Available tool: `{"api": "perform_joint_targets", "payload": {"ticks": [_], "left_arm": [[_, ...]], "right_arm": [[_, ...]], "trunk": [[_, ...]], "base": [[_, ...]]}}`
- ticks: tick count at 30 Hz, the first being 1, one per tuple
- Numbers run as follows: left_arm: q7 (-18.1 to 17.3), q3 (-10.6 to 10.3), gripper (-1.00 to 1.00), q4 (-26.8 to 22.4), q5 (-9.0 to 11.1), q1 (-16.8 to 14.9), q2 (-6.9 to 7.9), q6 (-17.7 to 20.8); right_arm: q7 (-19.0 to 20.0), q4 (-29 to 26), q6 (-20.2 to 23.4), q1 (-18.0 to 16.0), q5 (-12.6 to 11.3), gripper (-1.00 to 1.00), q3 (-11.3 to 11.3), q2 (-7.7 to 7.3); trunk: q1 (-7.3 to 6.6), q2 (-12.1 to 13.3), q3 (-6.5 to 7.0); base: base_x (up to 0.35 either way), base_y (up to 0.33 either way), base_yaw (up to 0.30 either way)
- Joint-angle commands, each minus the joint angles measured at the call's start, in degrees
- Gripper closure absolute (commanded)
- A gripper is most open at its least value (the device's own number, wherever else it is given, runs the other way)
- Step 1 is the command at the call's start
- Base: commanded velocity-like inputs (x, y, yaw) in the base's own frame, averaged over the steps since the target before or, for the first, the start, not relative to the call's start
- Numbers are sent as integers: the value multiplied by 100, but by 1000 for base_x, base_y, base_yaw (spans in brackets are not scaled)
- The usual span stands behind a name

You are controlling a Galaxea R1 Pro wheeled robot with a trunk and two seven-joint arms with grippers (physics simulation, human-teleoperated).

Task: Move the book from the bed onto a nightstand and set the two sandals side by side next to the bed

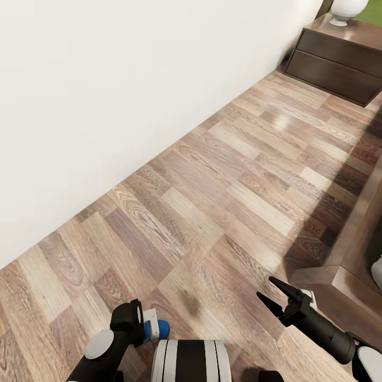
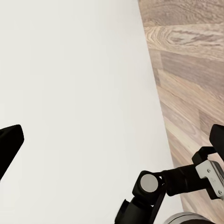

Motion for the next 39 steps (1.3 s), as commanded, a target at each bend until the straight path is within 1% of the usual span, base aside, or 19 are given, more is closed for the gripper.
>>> {"api": "perform_joint_targets", "payload": {"ticks": [1,2,18,22,24,25,29,39], "left_arm": [[-33,-8,-100,-6,-25,-2,0,34],[-33,-8,-100,-6,-25,-2,-2,34],[-27,-8,-100,-6,-25,-2,-6,34],[46,-12,-100,-23,-25,-2,-6,31],[246,-24,-100,-23,-25,-2,-6,29],[460,-34,-100,-22,-25,-2,-8,27],[756,-42,-100,-2,-25,-2,-14,25],[837,-46,-100,26,-18,-2,-19,18]], "right_arm": [[40,2,23,-1,35,-100,-6,1],[40,2,23,-2,35,-100,-8,1],[40,2,26,-4,35,-100,-11,1],[40,0,25,-3,35,-100,-12,0],[40,1,24,-3,35,-100,-11,1],[40,2,24,-4,35,-100,-12,2],[40,2,26,-4,35,-100,-8,1],[40,2,26,-4,35,-100,-8,2]], "trunk": [[-1,-1,-3],[-1,-1,-3],[40,-23,-358],[40,-23,-358],[40,-23,-358],[40,-23,-358],[40,-23,-358],[40,-23,-358]], "base": [[0,0,0],[0,0,0],[0,0,0],[0,0,0],[0,0,0],[0,0,0],[0,0,0],[0,0,0]]}}
